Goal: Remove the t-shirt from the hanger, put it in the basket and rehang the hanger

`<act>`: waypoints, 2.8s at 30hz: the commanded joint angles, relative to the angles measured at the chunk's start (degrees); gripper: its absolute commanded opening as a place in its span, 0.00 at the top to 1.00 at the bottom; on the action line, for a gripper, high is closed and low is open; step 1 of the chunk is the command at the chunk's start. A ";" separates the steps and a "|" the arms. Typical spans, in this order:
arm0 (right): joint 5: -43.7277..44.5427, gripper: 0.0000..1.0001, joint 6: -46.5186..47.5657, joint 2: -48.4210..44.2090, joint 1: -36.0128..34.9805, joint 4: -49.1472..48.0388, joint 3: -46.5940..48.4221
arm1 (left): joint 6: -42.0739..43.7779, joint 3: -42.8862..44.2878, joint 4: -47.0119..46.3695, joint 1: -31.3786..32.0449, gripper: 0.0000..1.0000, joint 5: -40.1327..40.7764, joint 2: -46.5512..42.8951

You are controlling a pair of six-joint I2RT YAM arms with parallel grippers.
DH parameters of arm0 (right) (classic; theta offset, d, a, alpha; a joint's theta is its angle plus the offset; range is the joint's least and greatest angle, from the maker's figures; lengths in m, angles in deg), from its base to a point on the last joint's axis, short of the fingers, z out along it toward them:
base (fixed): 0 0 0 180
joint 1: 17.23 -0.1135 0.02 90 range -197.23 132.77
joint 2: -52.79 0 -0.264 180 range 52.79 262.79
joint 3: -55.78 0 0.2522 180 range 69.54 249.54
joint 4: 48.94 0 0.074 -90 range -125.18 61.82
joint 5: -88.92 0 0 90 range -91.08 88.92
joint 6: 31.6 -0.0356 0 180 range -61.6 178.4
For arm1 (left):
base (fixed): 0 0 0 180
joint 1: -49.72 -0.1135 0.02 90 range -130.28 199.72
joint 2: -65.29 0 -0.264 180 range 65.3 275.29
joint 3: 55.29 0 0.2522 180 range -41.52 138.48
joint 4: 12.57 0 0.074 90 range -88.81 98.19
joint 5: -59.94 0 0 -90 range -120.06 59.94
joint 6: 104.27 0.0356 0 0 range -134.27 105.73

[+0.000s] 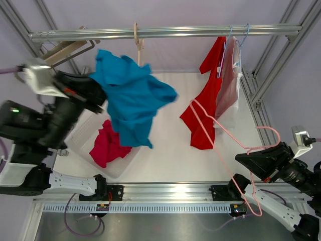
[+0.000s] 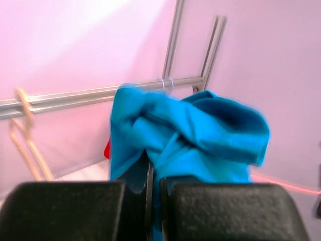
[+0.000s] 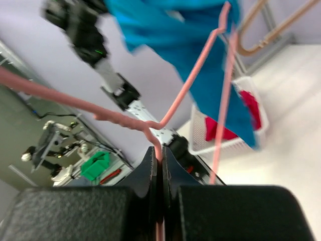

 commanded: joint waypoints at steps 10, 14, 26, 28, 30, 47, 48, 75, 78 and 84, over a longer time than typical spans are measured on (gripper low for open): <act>5.14 1.00 4.81 3.54 0.35 2.50 -2.48 | 15.65 4.70 -1.10 0.04 1.00 11.79 -7.47; 2.33 1.00 5.25 6.35 0.35 1.18 -3.45 | 19.87 -16.97 -13.56 0.04 1.00 16.19 -16.52; 1.96 1.00 6.92 11.27 0.35 -1.54 -5.56 | 13.32 -48.68 -16.36 -0.05 1.00 33.68 -46.39; 2.23 1.00 7.62 12.42 0.35 -1.89 -5.47 | 10.84 -51.22 -13.53 0.04 1.00 37.62 -48.35; 3.37 1.00 8.32 14.79 0.35 -1.90 -4.68 | 8.37 -51.67 -9.57 0.04 1.00 40.62 -48.36; 21.65 1.00 13.86 50.81 0.44 -17.80 12.86 | -11.15 -50.09 8.72 0.04 0.01 57.69 -39.21; 21.48 1.00 14.30 52.83 0.70 -18.24 14.55 | -10.80 -49.13 8.64 0.04 0.01 57.16 -39.74; 20.07 1.00 6.66 91.26 11.86 -15.60 54.13 | -32.68 -42.17 22.35 0.04 0.01 6.97 -30.42; 20.16 1.00 5.16 90.38 11.78 -17.89 49.64 | -32.86 -42.97 22.17 0.04 0.01 7.06 -32.53; 20.95 0.98 3.49 85.74 11.78 -22.63 40.16 | -31.10 -44.99 20.41 0.04 0.01 5.74 -35.08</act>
